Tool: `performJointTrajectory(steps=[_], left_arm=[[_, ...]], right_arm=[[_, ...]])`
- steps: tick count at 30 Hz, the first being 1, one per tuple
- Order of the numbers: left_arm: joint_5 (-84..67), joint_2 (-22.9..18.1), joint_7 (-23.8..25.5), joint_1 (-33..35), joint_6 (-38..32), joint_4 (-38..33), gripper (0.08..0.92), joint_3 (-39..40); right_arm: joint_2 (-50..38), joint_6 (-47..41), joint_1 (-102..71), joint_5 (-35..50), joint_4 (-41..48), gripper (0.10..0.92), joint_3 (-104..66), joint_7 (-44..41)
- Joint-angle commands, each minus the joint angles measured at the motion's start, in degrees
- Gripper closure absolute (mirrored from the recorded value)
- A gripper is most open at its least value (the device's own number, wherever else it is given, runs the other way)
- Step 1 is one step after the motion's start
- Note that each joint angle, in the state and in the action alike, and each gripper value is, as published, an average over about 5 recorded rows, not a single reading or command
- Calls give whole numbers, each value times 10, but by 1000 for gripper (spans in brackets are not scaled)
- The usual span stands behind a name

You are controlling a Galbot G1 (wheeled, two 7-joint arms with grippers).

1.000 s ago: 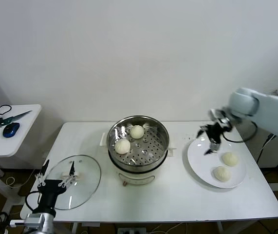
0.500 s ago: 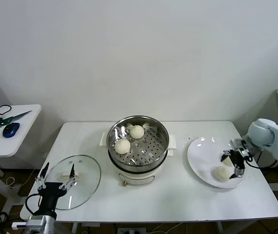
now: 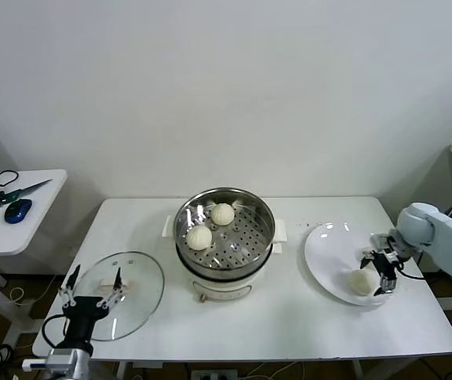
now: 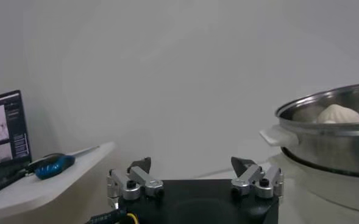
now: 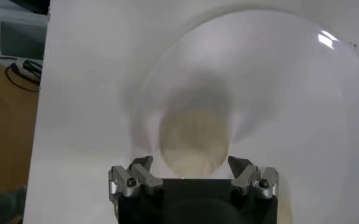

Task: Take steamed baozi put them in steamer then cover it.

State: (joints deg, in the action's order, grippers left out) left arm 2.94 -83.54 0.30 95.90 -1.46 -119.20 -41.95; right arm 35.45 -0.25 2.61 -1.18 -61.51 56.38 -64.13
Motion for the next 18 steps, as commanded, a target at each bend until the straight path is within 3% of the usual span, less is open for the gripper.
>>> performJointTrajectory(steps=[1,7,18], left_arm=[[2,-1,0,0,0,2,177,0],[3,-4,0,3,-2,3,177,1],[3,-7,0,5,-2,1,177,1]], right_arm=[[29,5,-13,-15,24,203,-10,-3],[32,6,-10,-16,27,212,-6,-7],[31,17,2,-11,27,322,3,-11]])
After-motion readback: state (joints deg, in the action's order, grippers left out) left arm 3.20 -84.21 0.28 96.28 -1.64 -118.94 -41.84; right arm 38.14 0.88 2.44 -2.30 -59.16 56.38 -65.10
